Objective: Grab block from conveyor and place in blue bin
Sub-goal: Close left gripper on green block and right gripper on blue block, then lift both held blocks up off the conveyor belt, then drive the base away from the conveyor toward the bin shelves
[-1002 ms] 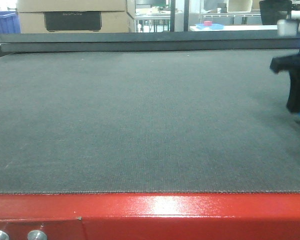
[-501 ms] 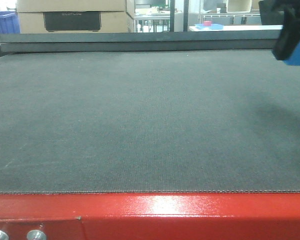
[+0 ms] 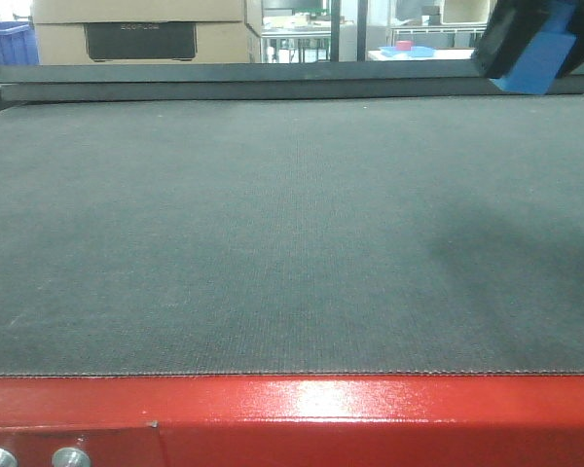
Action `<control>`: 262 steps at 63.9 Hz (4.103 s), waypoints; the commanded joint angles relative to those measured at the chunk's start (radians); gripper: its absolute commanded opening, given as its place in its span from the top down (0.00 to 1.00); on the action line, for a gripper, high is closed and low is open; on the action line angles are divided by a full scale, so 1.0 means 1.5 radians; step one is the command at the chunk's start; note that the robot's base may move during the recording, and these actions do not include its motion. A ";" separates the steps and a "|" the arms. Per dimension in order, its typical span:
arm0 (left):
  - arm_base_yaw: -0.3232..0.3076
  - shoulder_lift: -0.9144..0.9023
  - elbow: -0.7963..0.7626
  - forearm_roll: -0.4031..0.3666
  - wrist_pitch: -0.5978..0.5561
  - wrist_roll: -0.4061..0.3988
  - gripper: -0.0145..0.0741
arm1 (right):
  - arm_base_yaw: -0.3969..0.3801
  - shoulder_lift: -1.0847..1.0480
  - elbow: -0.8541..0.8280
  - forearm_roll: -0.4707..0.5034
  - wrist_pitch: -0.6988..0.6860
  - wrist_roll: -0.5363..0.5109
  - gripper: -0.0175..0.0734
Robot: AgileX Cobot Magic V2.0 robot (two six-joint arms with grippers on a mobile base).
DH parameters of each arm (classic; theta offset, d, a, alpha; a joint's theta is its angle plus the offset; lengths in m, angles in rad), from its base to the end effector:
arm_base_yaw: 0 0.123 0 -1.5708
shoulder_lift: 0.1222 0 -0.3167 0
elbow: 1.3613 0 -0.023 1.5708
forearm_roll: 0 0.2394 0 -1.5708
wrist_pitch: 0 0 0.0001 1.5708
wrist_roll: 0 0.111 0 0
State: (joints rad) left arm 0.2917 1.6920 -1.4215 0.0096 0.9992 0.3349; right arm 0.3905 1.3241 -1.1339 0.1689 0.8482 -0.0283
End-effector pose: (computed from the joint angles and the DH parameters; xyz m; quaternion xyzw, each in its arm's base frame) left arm 0.3425 0.1038 0.3066 0.0230 0.9809 0.0637 0.1822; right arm 0.2403 0.1141 0.3463 -0.1642 0.9353 0.1307 0.2849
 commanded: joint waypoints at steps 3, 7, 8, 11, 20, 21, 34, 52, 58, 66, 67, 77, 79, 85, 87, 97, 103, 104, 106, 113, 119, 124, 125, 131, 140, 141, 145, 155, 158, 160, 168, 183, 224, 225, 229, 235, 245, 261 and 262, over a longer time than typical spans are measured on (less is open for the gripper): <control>0.003 0.050 -0.020 -0.006 -0.011 0.003 0.21 | 0.002 -0.007 0.001 -0.001 -0.003 -0.002 0.98; 0.003 0.072 -0.020 -0.006 -0.011 0.003 0.21 | 0.002 -0.007 0.001 -0.001 -0.003 -0.002 0.98; 0.003 0.076 -0.020 -0.006 -0.011 0.003 0.21 | 0.002 -0.007 0.001 -0.001 -0.003 -0.002 0.98; 0.003 0.088 -0.020 -0.006 -0.012 0.003 0.21 | 0.002 -0.007 0.001 -0.001 -0.003 -0.002 0.98; 0.003 0.122 -0.020 -0.006 -0.021 0.003 0.21 | 0.002 -0.007 0.001 -0.001 -0.004 -0.002 0.98; 0.003 0.125 -0.020 -0.006 -0.024 0.003 0.21 | 0.002 -0.007 0.001 -0.001 -0.004 -0.002 0.98; 0.003 0.135 -0.020 -0.006 -0.034 0.003 0.21 | 0.002 -0.007 0.001 -0.001 -0.004 -0.002 0.98; 0.003 0.139 -0.020 -0.010 -0.050 0.003 0.57 | 0.002 -0.007 0.001 -0.001 -0.004 -0.002 0.98; 0.003 0.139 -0.020 -0.010 -0.052 0.003 0.77 | 0.002 -0.007 0.001 -0.001 -0.005 -0.002 0.98; 0.003 0.139 -0.020 -0.017 -0.038 0.003 0.96 | 0.002 -0.007 0.001 -0.001 -0.005 -0.002 0.98; 0.003 0.139 -0.020 -0.022 -0.035 0.003 0.96 | 0.002 -0.007 0.001 -0.001 -0.005 -0.002 0.98; -0.007 0.122 -0.020 -0.104 0.001 0.003 0.96 | 0.001 -0.007 0.001 -0.013 -0.005 -0.002 0.98; -0.015 0.115 -0.020 -0.106 0.007 0.001 0.96 | 0.001 -0.007 0.001 -0.020 -0.005 -0.002 0.98; -0.049 0.084 -0.020 -0.106 0.017 -0.009 0.96 | -0.008 -0.007 0.001 -0.023 -0.008 -0.002 0.98; -0.064 0.072 -0.020 -0.104 0.017 -0.015 0.96 | -0.009 -0.007 0.001 -0.023 -0.010 -0.002 0.98; -0.159 0.014 -0.018 -0.057 0.020 -0.060 0.96 | -0.051 -0.007 0.007 -0.023 -0.022 -0.002 0.98; -0.208 -0.019 -0.017 -0.017 0.030 -0.116 0.96 | -0.084 -0.007 0.024 -0.023 -0.028 -0.002 0.98; -0.213 -0.023 -0.017 -0.015 0.031 -0.122 0.96 | -0.086 -0.007 0.026 -0.023 -0.028 -0.002 0.98; -0.222 -0.036 -0.016 -0.015 0.032 -0.131 0.96 | -0.093 -0.007 0.029 -0.023 -0.029 -0.002 0.98; -0.246 -0.079 0.010 -0.017 0.021 -0.172 0.96 | -0.094 -0.007 0.044 -0.026 -0.031 -0.005 0.98; -0.257 -0.126 0.056 -0.019 0.005 -0.179 0.96 | -0.094 -0.014 0.061 -0.026 -0.034 -0.006 0.98; -0.257 -0.170 0.105 -0.019 -0.016 -0.179 0.96 | -0.094 -0.034 0.083 -0.026 -0.049 -0.006 0.98; -0.257 -0.180 0.115 -0.019 -0.021 -0.179 0.96 | -0.094 -0.038 0.088 -0.027 -0.052 -0.006 0.98; -0.257 -0.243 0.178 -0.019 -0.056 -0.179 0.96 | -0.094 -0.080 0.128 -0.027 -0.079 -0.006 0.98; -0.257 -0.356 0.259 -0.020 -0.096 -0.179 0.96 | -0.093 -0.153 0.181 -0.027 -0.113 -0.006 0.98; -0.257 -0.367 0.269 -0.020 -0.099 -0.179 0.96 | -0.093 -0.167 0.188 -0.027 -0.114 -0.006 0.98; -0.257 -0.420 0.295 -0.020 -0.112 -0.179 0.96 | -0.093 -0.209 0.200 -0.027 -0.117 -0.007 0.98; -0.257 -0.548 0.331 -0.020 -0.149 -0.179 0.96 | -0.093 -0.313 0.201 -0.029 -0.118 -0.024 0.98; -0.257 -0.582 0.337 -0.019 -0.157 -0.179 0.96 | -0.093 -0.350 0.201 -0.029 -0.121 -0.031 0.98; -0.257 -0.603 0.340 -0.019 -0.165 -0.179 0.96 | -0.093 -0.369 0.201 -0.029 -0.123 -0.031 0.98; -0.257 -0.676 0.341 -0.019 -0.179 -0.179 0.96 | -0.093 -0.441 0.201 -0.029 -0.127 -0.031 0.98; -0.257 -0.757 0.341 -0.019 -0.183 -0.179 0.96 | -0.093 -0.547 0.194 -0.029 -0.128 -0.031 0.98; -0.257 -0.790 0.341 -0.018 -0.232 -0.179 0.96 | -0.093 -0.592 0.191 -0.029 -0.133 -0.031 0.98; -0.257 -0.790 0.341 -0.018 -0.234 -0.179 0.96 | -0.093 -0.592 0.191 -0.029 -0.133 -0.031 0.98; -0.257 -0.790 0.341 -0.018 -0.241 -0.179 0.96 | -0.093 -0.592 0.191 -0.029 -0.133 -0.031 0.98; -0.257 -0.790 0.341 -0.018 -0.242 -0.179 0.96 | -0.093 -0.592 0.191 -0.029 -0.133 -0.031 0.98; -0.257 -0.790 0.341 -0.018 -0.242 -0.179 0.96 | -0.093 -0.592 0.191 -0.029 -0.133 -0.031 0.98; -0.257 -0.790 0.341 -0.018 -0.242 -0.179 0.96 | -0.093 -0.592 0.191 -0.029 -0.133 -0.031 0.98; -0.257 -0.790 0.341 -0.018 -0.242 -0.179 0.96 | -0.093 -0.592 0.191 -0.029 -0.133 -0.031 0.98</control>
State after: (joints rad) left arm -0.0870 0.5124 -0.9129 -0.0144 0.6584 0.0748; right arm 0.2528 0.4402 -0.8400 0.1319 0.6731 -0.0671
